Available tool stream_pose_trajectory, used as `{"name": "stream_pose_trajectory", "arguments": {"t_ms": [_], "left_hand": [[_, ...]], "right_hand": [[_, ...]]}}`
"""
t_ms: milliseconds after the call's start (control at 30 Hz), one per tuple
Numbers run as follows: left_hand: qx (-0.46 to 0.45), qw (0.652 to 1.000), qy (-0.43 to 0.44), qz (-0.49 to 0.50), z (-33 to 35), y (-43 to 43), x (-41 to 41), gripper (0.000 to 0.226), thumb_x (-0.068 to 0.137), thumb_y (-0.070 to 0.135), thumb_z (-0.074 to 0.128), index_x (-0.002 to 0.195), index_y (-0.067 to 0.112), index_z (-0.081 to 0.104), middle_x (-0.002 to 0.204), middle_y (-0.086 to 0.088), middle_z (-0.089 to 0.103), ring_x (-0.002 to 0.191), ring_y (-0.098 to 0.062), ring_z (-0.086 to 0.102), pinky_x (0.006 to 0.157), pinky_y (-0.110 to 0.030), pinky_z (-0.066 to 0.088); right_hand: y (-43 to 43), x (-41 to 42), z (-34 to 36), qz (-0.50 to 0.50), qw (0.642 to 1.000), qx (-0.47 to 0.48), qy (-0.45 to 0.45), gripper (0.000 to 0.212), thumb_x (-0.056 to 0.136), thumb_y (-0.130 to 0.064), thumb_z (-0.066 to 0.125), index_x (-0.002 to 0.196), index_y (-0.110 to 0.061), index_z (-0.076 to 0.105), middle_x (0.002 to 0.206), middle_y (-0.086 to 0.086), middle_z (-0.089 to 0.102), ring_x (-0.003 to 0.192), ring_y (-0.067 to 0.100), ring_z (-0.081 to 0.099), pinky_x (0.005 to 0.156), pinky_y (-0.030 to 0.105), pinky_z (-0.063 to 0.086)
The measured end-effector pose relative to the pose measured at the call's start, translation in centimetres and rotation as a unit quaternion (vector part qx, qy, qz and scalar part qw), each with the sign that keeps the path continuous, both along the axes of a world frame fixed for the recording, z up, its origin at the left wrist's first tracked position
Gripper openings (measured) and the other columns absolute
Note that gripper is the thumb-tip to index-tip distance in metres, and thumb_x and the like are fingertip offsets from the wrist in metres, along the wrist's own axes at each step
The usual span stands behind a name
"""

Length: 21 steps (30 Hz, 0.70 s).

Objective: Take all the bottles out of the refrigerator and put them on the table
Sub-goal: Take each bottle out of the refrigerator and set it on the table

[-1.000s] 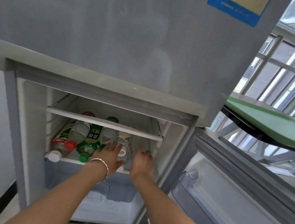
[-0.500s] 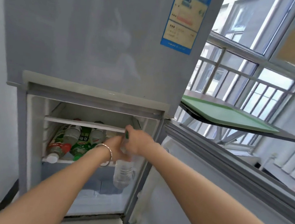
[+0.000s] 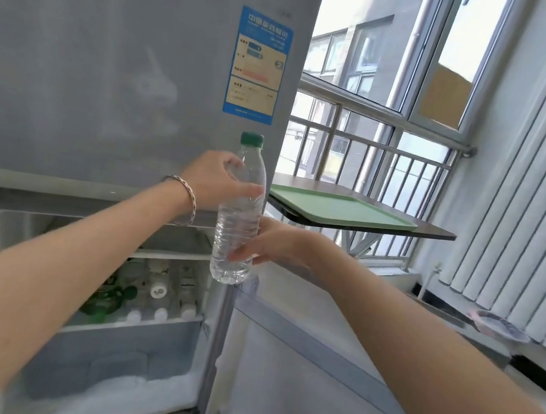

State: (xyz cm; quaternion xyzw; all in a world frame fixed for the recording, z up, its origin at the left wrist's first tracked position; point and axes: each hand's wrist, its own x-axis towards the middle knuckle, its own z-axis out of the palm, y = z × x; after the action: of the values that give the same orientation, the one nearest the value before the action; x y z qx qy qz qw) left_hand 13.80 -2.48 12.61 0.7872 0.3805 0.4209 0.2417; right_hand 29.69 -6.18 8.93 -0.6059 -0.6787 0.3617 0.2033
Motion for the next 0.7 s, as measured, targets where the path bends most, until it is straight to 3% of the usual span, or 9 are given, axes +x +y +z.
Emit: {"name": "stream_pose_trajectory", "arguments": {"t_ms": [67,133,233,267,367,467,533,633,700], "left_hand": [[0.010,0.998,-0.058,-0.026,2.1,-0.5,1.5,0.068,0.068,0.044,0.079,0.125,0.016,0.053,0.099,0.002,0.065,0.083,-0.011,0.061,0.069,-0.024,0.050],[0.008,0.993,-0.106,-0.050,3.8,-0.5,3.3,0.078,0.070,0.048,0.076,0.134,0.016,0.043,0.122,-0.003,0.059,0.104,-0.018,0.061,0.086,-0.033,0.053],[-0.029,0.989,-0.138,-0.053,5.1,0.1,6.4,0.069,0.083,0.048,0.061,0.137,0.015,0.033,0.134,-0.008,0.048,0.117,-0.024,0.053,0.100,-0.045,0.047],[-0.034,0.991,-0.122,-0.042,5.1,0.4,7.5,0.061,0.088,0.046,0.055,0.135,0.013,0.035,0.132,-0.009,0.049,0.115,-0.025,0.053,0.100,-0.045,0.047],[-0.083,0.992,-0.069,-0.068,4.6,1.8,11.3,0.052,0.096,0.045,0.041,0.132,0.008,0.040,0.121,-0.008,0.051,0.108,-0.023,0.052,0.101,-0.048,0.046],[-0.129,0.983,-0.076,-0.110,3.6,4.7,14.9,0.064,0.097,0.051,0.031,0.142,0.006,0.034,0.144,-0.015,0.041,0.128,-0.028,0.044,0.111,-0.050,0.036],[-0.139,0.980,-0.090,-0.109,2.6,7.0,17.0,0.069,0.097,0.053,0.026,0.147,0.006,0.027,0.155,-0.015,0.029,0.141,-0.030,0.031,0.116,-0.050,0.027],[-0.127,0.984,-0.094,-0.087,1.3,10.5,19.5,0.064,0.099,0.051,0.020,0.151,0.013,0.021,0.157,-0.013,0.024,0.145,-0.028,0.024,0.120,-0.044,0.020],[-0.112,0.988,-0.083,-0.062,0.6,12.2,19.9,0.064,0.099,0.050,0.018,0.152,0.013,0.019,0.157,-0.011,0.025,0.146,-0.025,0.024,0.119,-0.038,0.017]], "right_hand": [[-0.9,1.6,2.3,-0.007,0.999,0.046,0.007,0.049,0.080,-0.004,0.074,0.122,-0.021,0.055,0.120,0.002,0.064,0.111,0.020,0.063,0.100,0.036,0.052],[-1.4,3.7,4.9,-0.033,0.996,0.080,0.017,0.046,0.080,-0.009,0.076,0.119,-0.017,0.052,0.111,-0.001,0.061,0.108,0.018,0.062,0.103,0.039,0.049],[-1.2,6.8,8.1,-0.096,0.986,0.130,0.040,0.085,0.078,-0.017,0.079,0.146,-0.011,0.029,0.111,-0.003,0.052,0.111,0.020,0.057,0.099,0.032,0.050],[-0.9,7.7,8.8,-0.109,0.982,0.149,0.049,0.085,0.078,-0.016,0.079,0.146,-0.009,0.028,0.113,-0.001,0.054,0.110,0.021,0.058,0.098,0.032,0.051],[1.4,10.1,9.8,-0.150,0.967,0.192,0.081,0.055,0.081,-0.011,0.075,0.128,-0.011,0.048,0.110,0.005,0.062,0.099,0.018,0.061,0.101,0.037,0.048],[5.0,12.4,9.3,-0.187,0.953,0.211,0.116,0.030,0.082,-0.006,0.073,0.102,-0.020,0.055,0.101,-0.001,0.061,0.097,0.018,0.060,0.102,0.037,0.046],[8.1,13.7,8.4,-0.216,0.945,0.221,0.111,0.050,0.078,-0.006,0.076,0.122,-0.009,0.053,0.116,0.006,0.060,0.109,0.024,0.057,0.102,0.039,0.046],[13.0,14.7,7.2,-0.234,0.939,0.230,0.102,0.092,0.073,-0.010,0.082,0.147,-0.003,0.029,0.148,0.017,0.042,0.130,0.034,0.047,0.109,0.045,0.041],[15.1,14.7,6.5,-0.230,0.940,0.229,0.107,0.095,0.076,-0.012,0.080,0.150,-0.002,0.022,0.153,0.017,0.036,0.136,0.035,0.041,0.112,0.043,0.039]]}}
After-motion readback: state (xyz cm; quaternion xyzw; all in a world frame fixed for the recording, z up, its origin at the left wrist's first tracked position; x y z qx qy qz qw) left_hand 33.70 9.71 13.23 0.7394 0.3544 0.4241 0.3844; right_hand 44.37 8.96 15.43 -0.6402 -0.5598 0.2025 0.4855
